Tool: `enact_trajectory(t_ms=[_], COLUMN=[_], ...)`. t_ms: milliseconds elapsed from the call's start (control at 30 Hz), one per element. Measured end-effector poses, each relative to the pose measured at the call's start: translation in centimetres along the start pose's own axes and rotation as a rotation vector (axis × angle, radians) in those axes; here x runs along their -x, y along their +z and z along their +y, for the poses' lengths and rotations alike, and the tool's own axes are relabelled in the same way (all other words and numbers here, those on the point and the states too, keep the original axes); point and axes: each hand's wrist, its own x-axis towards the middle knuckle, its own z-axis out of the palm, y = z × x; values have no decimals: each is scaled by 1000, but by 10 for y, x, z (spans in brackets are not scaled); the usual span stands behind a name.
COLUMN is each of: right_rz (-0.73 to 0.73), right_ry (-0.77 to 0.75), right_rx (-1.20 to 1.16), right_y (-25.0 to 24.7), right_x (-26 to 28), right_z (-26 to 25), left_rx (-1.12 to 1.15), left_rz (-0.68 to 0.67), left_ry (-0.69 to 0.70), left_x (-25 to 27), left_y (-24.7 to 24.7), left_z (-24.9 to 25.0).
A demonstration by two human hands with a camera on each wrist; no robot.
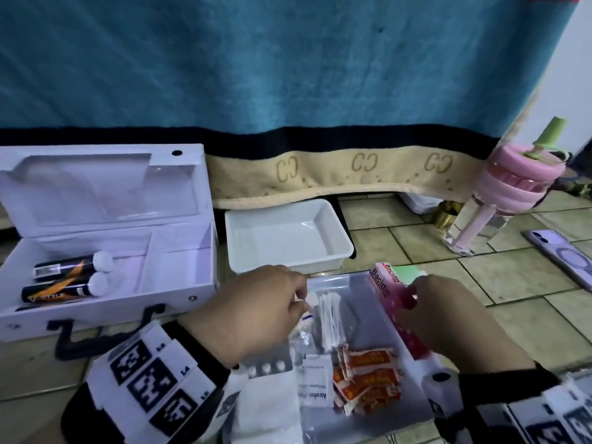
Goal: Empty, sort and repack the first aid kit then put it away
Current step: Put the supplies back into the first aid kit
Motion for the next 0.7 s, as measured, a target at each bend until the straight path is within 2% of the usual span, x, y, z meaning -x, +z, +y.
enact_trajectory(t_ms=[100,333,533,600,700], right_rz=[25,153,121,136,148], right_ry=[-36,-327,-466,-492,-528], right_rx=[-53,-405,-607,-601,-557], right_y=[-27,-59,-47,-39,-21], right_x=[11,33,43,45,44], right_z=[-18,-102,-196,-229,-273], left_rx=[-2,19,-105,-169,-246], left_rz=[37,173,222,157,1], left_ry=[-30,-130,-439,-471,-417], left_x=[9,55,100,102,94], left_y=[-11,-52,-100,-111,-117], left_z=[-16,-78,-174,-209,-243])
